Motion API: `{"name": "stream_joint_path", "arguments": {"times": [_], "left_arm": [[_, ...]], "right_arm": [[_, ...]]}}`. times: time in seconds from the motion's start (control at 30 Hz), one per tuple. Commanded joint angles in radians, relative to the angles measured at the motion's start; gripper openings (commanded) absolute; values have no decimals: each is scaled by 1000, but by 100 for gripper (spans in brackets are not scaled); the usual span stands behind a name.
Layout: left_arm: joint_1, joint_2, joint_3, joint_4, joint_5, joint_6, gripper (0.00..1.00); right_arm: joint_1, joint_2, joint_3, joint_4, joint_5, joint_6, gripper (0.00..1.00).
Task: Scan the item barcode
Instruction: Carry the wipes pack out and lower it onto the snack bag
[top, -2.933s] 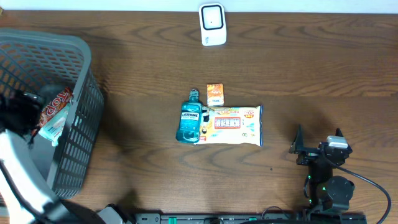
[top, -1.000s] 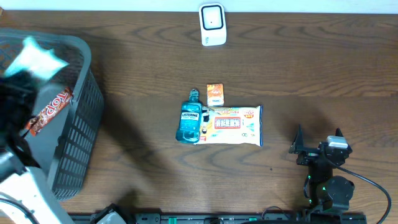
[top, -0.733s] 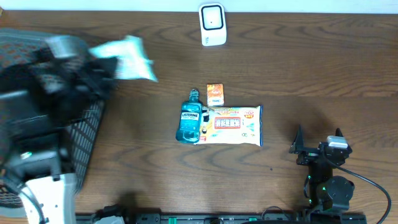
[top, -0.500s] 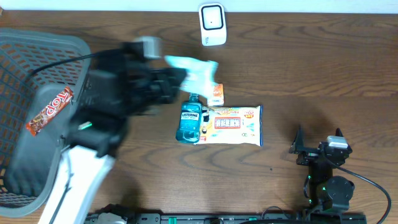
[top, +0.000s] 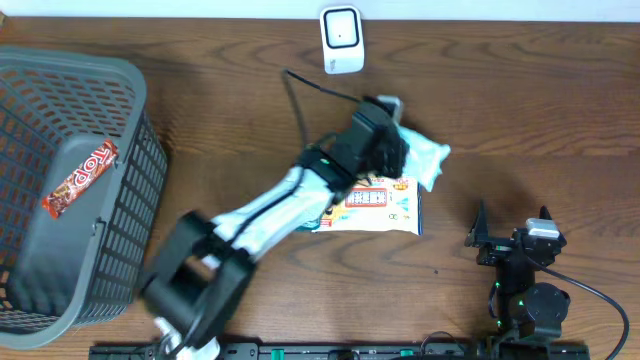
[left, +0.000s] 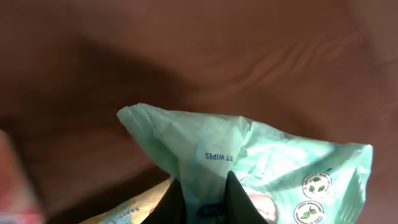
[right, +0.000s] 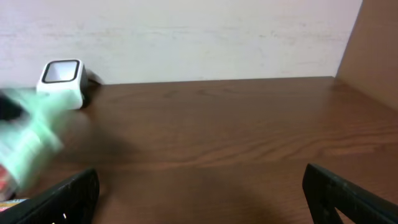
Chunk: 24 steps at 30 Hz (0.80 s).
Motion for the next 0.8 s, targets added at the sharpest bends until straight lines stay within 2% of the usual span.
{"name": "stream_joint_path", "arguments": {"times": [0.0,0.07,0.1,0.13,0.17,0.27,0.3,0.37,0.53,0.57,0.6,0.63,0.7,0.77], "left_arm": [[-16,92,12,26,-21,5,8],[-17,132,12,29,-21,-11,7],[-17,143,12,27,-21,-25,16],[-15,148,12,25,-21,-32,41],[-15,148,12,22,-21,-33,54],[-12,123,13,20,-21,-31,75],[-8,107,13,20,-21,-23,79],[-1,68,13,16,-21,-9,81],[26,-32,13,10,-21,-9,81],[31,-42,13,9,-21,-10,76],[34,-49,13,10,-21,-10,62],[35,-51,13,8,-20,-19,39],[34,-50,13,-6,4,-48,9],[29,-43,13,-27,45,-63,8]], "right_arm": [[7,-4,-1,-3,4,-15,99],[7,-4,-1,-3,4,-15,99],[7,-4,-1,-3,4,-15,99],[7,-4,-1,-3,4,-15,99],[7,-4,-1,-3,4,-15,99],[7,-4,-1,-3,4,-15,99],[7,-4,-1,-3,4,-15,99],[7,-4,-1,-3,4,-15,99],[7,-4,-1,-3,4,-15,99],[7,-4,-1,-3,4,-15,99],[7,-4,-1,-3,4,-15,99],[7,-4,-1,-3,4,-15,99],[7,-4,-1,-3,4,-15,99],[7,-4,-1,-3,4,-15,99]]}}
